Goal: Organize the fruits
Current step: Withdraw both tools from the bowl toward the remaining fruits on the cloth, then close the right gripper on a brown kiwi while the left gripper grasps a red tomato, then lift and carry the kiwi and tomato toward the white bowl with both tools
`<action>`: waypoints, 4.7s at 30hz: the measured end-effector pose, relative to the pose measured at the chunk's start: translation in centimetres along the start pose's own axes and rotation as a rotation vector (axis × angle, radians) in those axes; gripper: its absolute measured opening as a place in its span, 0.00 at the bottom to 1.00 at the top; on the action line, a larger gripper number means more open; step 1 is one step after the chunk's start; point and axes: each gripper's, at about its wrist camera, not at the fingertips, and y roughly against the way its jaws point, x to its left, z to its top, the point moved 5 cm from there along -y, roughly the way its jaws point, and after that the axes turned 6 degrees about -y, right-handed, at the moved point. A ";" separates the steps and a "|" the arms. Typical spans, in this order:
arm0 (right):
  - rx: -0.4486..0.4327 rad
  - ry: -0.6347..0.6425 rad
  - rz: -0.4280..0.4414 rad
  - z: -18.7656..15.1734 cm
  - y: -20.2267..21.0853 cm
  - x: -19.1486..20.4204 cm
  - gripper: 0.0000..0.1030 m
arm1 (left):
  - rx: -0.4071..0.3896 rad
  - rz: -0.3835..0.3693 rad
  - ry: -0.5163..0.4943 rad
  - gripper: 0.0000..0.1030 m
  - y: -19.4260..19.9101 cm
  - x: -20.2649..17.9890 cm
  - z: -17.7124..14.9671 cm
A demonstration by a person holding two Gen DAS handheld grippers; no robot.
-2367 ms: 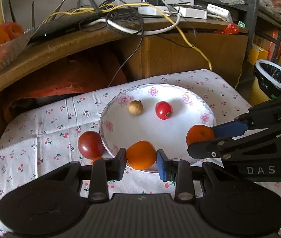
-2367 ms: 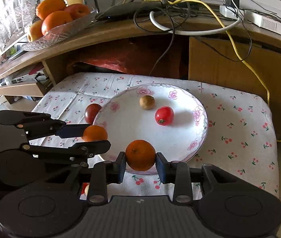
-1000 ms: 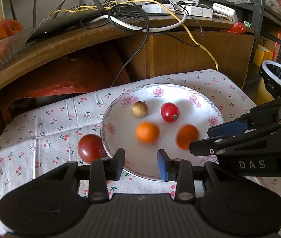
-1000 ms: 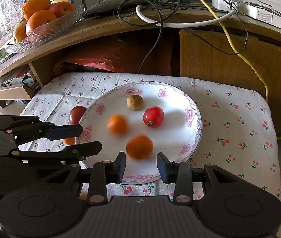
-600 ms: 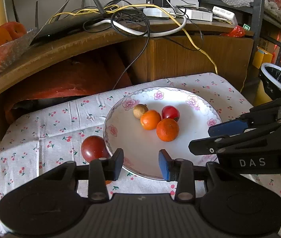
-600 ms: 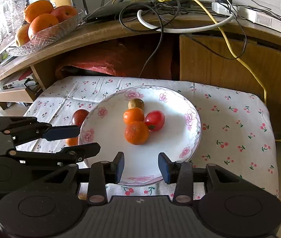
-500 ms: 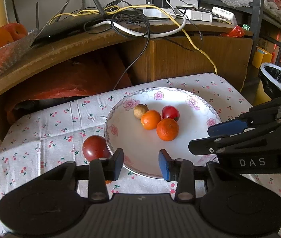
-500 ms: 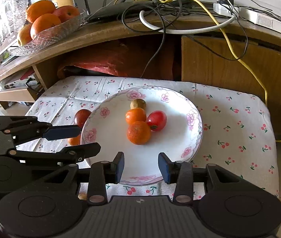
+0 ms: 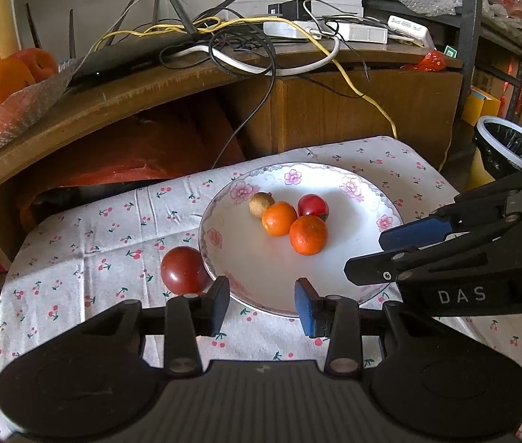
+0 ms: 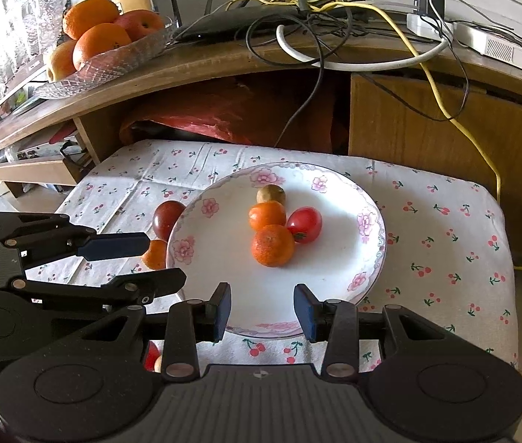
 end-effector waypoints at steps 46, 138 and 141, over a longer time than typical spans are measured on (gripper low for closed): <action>0.167 0.166 0.140 -4.8 -0.8 5.0 0.35 | 0.081 -0.157 -0.159 0.48 3.6 -1.4 -6.5; 0.135 0.086 0.077 -3.0 -0.9 3.3 0.19 | 0.107 -0.109 -0.071 0.37 1.1 -1.9 -5.1; 0.121 0.079 0.078 -2.7 -0.4 3.1 0.19 | 0.094 -0.097 -0.063 0.37 1.1 -1.7 -4.5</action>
